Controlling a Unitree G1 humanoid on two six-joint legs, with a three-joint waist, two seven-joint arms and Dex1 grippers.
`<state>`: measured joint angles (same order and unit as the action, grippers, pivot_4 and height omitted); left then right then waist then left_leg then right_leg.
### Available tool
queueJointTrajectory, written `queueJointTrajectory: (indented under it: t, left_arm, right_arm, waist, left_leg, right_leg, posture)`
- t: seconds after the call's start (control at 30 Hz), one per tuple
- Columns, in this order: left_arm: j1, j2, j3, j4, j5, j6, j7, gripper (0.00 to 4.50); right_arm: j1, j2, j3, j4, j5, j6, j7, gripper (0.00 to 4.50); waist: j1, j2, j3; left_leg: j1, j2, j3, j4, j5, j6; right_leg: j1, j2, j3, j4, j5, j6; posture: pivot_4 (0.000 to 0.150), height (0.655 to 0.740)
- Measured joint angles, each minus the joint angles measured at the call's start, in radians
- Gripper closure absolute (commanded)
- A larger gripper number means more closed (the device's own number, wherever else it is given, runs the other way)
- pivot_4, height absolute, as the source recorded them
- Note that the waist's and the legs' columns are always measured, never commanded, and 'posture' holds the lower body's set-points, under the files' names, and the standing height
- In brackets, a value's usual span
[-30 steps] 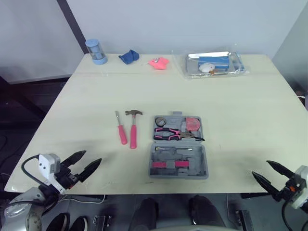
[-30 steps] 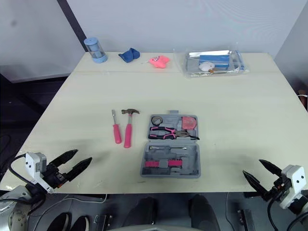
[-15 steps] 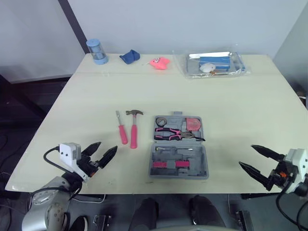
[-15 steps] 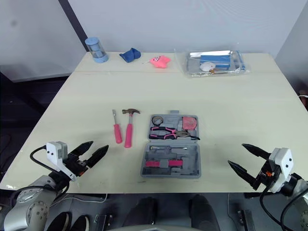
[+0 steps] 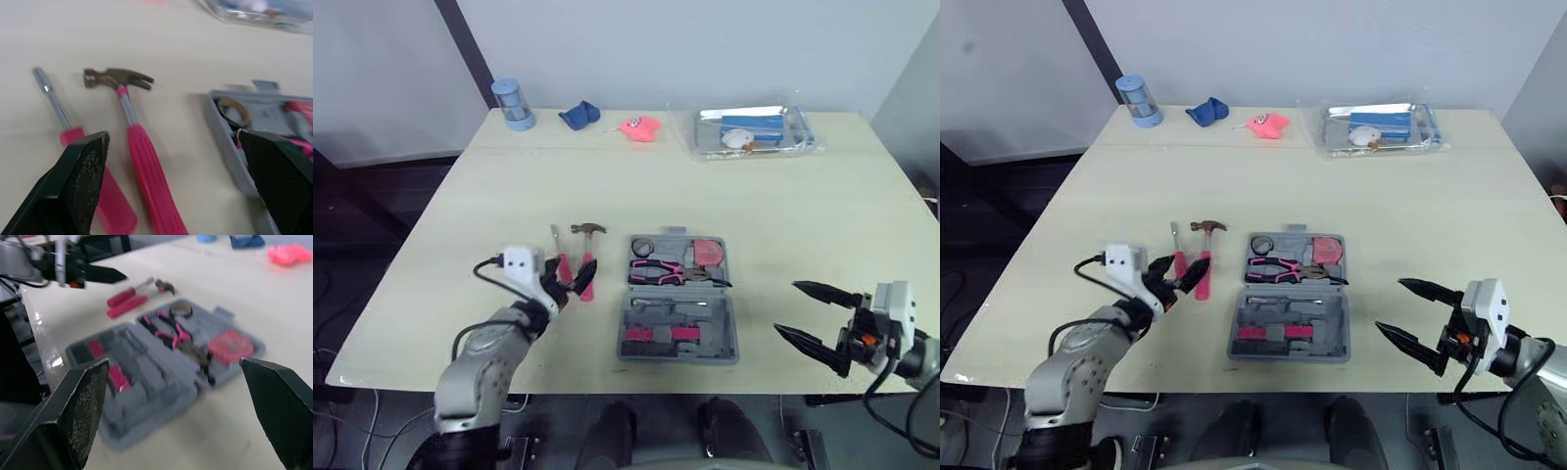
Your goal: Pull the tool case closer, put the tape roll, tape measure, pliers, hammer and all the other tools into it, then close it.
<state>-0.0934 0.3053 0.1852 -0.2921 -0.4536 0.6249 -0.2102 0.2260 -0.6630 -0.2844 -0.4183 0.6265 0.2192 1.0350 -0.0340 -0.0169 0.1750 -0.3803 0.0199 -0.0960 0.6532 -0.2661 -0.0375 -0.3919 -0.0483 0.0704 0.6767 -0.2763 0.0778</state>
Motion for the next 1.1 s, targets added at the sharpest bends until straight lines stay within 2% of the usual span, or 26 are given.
queueJointTrajectory:
  t: [0.17,0.4,0.73,1.1]
  left_arm:
    - [-0.074,-0.060,-0.023,0.092,0.070,0.008,0.089,0.00]
    - [-0.172,-0.087,-0.025,0.233,0.124,0.000,0.145,0.00]
    - [-0.357,-0.144,-0.035,0.476,0.219,-0.061,0.209,0.00]
    - [-0.455,-0.155,-0.018,0.671,0.277,-0.117,0.261,0.00]
  right_arm:
    - [-0.062,0.000,0.013,0.003,-0.008,0.013,-0.039,0.04]
    - [-0.126,0.000,0.016,0.008,-0.002,0.032,-0.053,0.04]
    - [-0.135,0.000,0.035,0.035,-0.026,0.030,-0.047,0.04]
    - [-0.130,0.000,0.035,0.034,-0.039,0.028,-0.062,0.04]
  waist:
    - [0.000,0.000,0.000]
    - [0.000,0.000,0.000]
    - [0.001,0.000,0.000]
    - [0.001,0.000,0.000]
  left_leg:
    - [0.000,0.000,0.000,0.000,0.000,0.000]
    - [-0.001,0.000,0.000,0.000,0.000,0.000]
    - [-0.001,-0.001,-0.001,0.000,0.000,0.000]
    - [-0.001,-0.001,-0.001,0.000,0.000,0.000]
  right_leg:
    - [0.000,0.000,0.000,0.000,0.000,0.000]
    - [0.000,0.000,0.000,0.000,0.000,0.000]
    - [0.000,0.000,-0.001,0.000,0.000,0.000]
    - [0.000,0.000,-0.001,0.000,0.000,0.000]
  posture:
    - [0.150,0.7400]
    - [0.150,0.7400]
    - [0.150,0.7400]
    - [0.150,0.7400]
